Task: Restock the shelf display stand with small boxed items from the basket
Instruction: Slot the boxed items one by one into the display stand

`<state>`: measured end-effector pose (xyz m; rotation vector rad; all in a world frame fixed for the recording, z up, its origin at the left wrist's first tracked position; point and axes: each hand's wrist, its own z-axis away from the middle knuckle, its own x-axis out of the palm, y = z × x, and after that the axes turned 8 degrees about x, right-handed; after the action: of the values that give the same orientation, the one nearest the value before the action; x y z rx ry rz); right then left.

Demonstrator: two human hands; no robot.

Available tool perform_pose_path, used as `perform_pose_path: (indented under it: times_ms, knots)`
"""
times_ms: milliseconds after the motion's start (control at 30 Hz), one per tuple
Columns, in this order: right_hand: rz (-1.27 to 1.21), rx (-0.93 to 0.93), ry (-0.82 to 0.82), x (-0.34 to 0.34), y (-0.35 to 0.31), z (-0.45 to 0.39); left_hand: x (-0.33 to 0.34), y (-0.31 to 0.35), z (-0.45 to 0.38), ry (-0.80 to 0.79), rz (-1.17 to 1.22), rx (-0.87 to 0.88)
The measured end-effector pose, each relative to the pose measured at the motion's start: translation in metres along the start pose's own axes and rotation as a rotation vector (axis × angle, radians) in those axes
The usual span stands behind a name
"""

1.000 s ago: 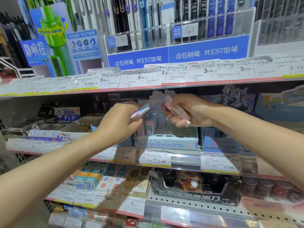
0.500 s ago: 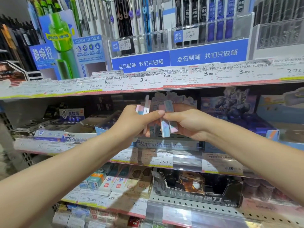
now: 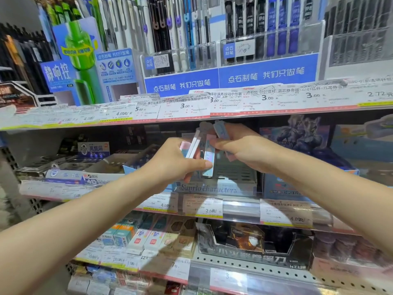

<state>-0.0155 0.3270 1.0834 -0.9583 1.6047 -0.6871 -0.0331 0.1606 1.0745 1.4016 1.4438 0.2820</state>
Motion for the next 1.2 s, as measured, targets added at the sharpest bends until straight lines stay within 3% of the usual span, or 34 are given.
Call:
perform_pose_path:
  times_ms: [133, 233, 367, 567, 1200]
  knots:
    - [0.202, -0.084, 0.050, -0.010, -0.006, -0.005, -0.003, -0.006, -0.001, 0.036, -0.285, 0.164]
    - [0.374, -0.064, 0.090, -0.016, -0.003, -0.014, -0.011, -0.009, -0.003, 0.049, -0.651, 0.319]
    - [0.525, -0.075, 0.098, -0.013, -0.002, -0.022, -0.020, -0.015, -0.004, -0.067, -1.078, 0.308]
    - [0.675, -0.079, 0.117, -0.003, 0.004, -0.034, -0.021, -0.016, -0.002, -0.281, -1.001, 0.214]
    - [0.641, -0.096, 0.123, 0.006, 0.015, -0.043, -0.028, -0.021, -0.013, -0.357, -1.045, 0.254]
